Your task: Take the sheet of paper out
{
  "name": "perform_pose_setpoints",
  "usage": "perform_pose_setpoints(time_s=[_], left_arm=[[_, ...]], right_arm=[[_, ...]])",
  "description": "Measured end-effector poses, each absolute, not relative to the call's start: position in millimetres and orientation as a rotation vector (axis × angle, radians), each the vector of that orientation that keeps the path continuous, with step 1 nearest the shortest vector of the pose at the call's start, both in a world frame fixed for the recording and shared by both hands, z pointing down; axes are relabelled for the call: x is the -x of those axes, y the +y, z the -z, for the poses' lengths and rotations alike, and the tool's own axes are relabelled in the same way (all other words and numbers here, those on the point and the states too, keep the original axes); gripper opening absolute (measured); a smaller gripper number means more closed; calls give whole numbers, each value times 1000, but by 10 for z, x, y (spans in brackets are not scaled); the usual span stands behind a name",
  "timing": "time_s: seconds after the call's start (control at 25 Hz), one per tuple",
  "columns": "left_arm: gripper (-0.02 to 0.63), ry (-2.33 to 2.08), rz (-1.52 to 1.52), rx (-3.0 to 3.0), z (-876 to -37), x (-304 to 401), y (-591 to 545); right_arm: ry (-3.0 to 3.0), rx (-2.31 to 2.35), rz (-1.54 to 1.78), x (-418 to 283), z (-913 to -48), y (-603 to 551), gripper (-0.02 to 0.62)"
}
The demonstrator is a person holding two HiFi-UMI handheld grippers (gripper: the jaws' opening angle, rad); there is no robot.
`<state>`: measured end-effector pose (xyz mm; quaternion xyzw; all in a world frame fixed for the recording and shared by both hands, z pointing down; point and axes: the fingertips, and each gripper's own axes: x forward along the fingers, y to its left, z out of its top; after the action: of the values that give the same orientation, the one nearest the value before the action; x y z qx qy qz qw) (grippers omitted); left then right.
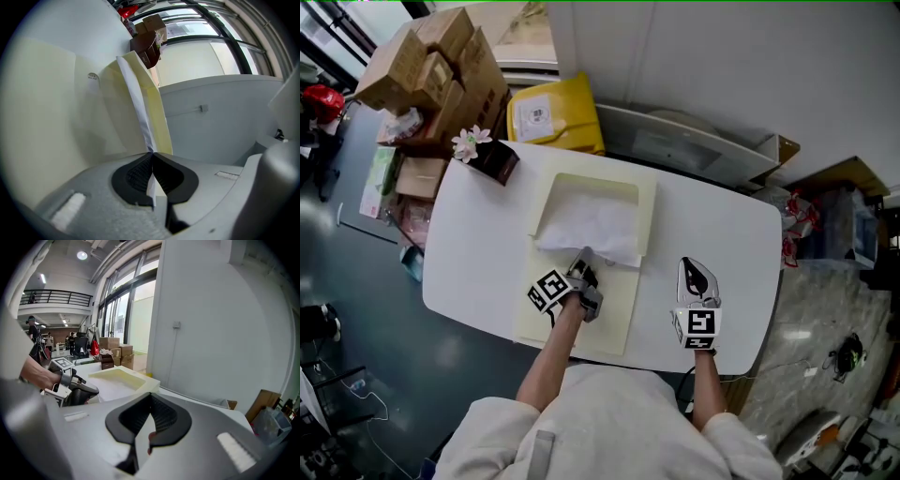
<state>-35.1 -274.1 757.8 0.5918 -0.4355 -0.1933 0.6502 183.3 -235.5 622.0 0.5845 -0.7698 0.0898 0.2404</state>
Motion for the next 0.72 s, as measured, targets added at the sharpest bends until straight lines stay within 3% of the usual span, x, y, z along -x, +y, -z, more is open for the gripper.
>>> perform_pose_setpoints(time_s=[0.4, 0.72], left_arm=[[3, -1022, 353, -1528, -7266, 467, -2446], [3, -1104, 91, -1891, -6804, 414, -2324]], right_arm=[[-2171, -1546, -194, -1636, -6101, -2306, 0], [-2213, -1520, -165, -1544, -6014, -2267, 2]])
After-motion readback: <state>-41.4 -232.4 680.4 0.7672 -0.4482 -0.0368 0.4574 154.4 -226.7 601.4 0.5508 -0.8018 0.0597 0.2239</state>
